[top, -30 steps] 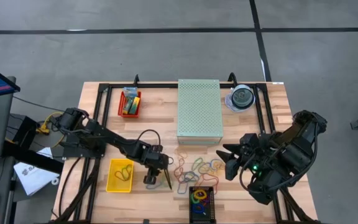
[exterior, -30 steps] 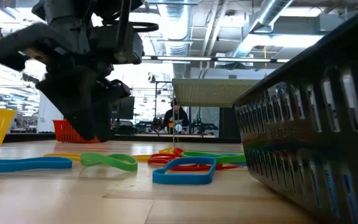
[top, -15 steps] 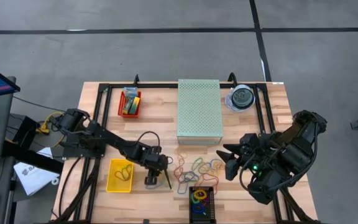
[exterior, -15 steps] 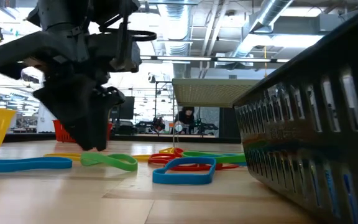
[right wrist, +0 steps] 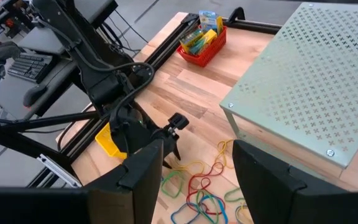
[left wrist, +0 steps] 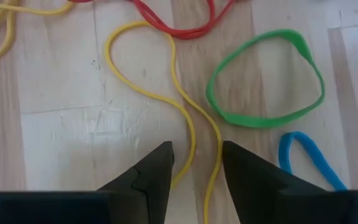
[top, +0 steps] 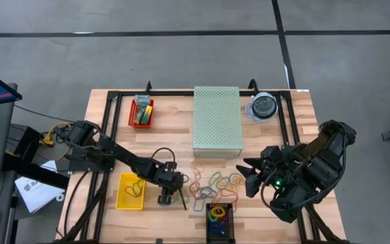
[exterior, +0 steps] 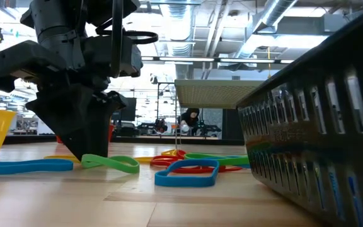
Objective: Pick & Place Office Desk Supplies
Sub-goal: Put the yellow rubber band into the yellow bin
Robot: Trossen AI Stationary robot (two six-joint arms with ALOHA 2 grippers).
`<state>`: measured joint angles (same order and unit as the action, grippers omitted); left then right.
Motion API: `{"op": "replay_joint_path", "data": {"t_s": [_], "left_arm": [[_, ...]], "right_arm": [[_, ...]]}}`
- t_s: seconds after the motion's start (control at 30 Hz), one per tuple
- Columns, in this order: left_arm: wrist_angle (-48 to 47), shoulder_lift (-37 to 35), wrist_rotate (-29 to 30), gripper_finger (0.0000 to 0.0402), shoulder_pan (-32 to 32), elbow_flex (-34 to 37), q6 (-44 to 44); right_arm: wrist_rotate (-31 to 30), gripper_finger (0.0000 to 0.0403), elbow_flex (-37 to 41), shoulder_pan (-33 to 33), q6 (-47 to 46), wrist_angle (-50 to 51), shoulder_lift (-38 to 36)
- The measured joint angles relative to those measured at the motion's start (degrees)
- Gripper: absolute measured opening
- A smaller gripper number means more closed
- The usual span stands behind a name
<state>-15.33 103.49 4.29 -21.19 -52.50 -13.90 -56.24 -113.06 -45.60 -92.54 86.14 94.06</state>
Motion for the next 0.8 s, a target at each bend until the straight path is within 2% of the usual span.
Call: {"op": "replay_joint_path", "data": {"t_s": [0.13, 0.37, 0.63, 0.8], "left_arm": [[0.15, -0.38, 0.65, 0.0117, 0.00, 0.10, -0.09], [0.47, -0.41, 1.10, 0.0059, -0.66, 0.12, -0.54], [0.54, -0.36, 0.94, 0.0007, -2.30, 0.12, -4.52], [0.37, -0.34, 2.60, 0.0002, -3.79, 0.12, -7.07]], "right_arm": [[0.17, 0.0191, 0.00, -0.20, 0.00, 0.00, 0.00], [0.32, 0.0191, 0.00, -0.15, 0.01, 0.00, 0.00], [0.72, 0.0191, 0.00, -0.55, 0.16, 0.00, 0.00], [0.72, 0.0191, 0.00, -0.94, 0.14, 0.00, 0.00]]}}
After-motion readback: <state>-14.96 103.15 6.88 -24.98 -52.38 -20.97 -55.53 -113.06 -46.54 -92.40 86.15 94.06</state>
